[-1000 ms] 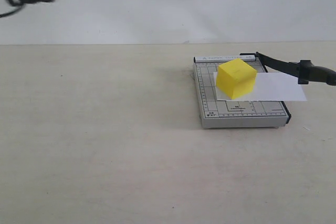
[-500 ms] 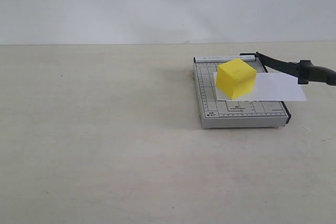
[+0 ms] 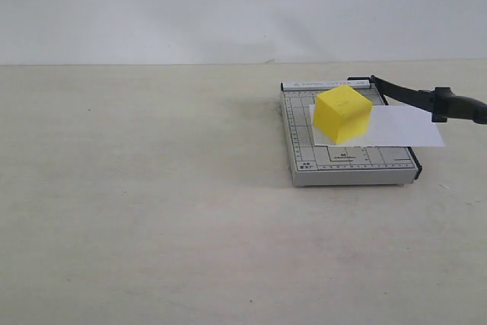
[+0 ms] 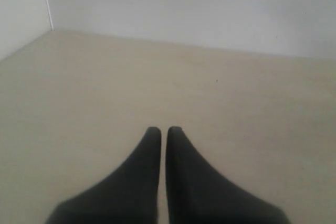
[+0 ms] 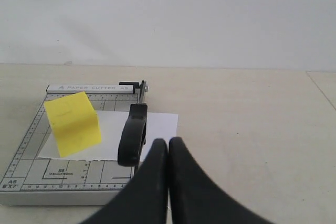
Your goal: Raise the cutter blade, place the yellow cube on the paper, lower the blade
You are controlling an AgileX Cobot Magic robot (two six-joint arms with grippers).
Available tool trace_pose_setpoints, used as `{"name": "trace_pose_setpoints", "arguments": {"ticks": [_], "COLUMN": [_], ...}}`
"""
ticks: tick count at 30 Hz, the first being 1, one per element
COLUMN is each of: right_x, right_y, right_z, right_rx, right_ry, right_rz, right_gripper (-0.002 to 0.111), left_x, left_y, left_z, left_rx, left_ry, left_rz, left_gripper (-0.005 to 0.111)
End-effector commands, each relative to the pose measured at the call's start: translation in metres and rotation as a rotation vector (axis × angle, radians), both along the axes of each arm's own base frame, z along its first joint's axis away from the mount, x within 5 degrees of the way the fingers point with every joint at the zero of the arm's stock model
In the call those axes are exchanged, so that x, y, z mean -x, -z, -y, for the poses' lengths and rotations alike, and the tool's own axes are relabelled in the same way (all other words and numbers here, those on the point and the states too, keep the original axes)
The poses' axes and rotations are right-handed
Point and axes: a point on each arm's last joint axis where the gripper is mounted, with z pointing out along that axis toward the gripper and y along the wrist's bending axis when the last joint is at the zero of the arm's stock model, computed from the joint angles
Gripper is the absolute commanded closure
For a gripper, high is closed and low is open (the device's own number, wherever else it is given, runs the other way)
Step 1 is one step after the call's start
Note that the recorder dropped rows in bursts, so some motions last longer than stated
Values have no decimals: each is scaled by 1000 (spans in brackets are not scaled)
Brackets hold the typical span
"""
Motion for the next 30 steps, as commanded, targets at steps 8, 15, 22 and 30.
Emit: {"name": "trace_pose_setpoints", "arguments": {"ticks": [8,15,22,30], "right_x": [-5,-77,-117,-144], "right_y": [-11,-42,-64,-20], "right_z": [-3,4,-15,-17], "right_rx": [13,-54,-132,-180], "right_ry": [-32,82,-93,-80], "right_rz": [128,-278,-404,-606], "right_gripper": [108,108,59,58], "left_x": [0,-2,-2,-2], "left_y": [7,-3,-5,-5], "left_z": [0,0,0,0], "left_rx": [1,74,66,65], "left_ry": [-3,-16,-16,-16], "left_rz": [2,130,144,146], "left_gripper": [102,102,102,102]}}
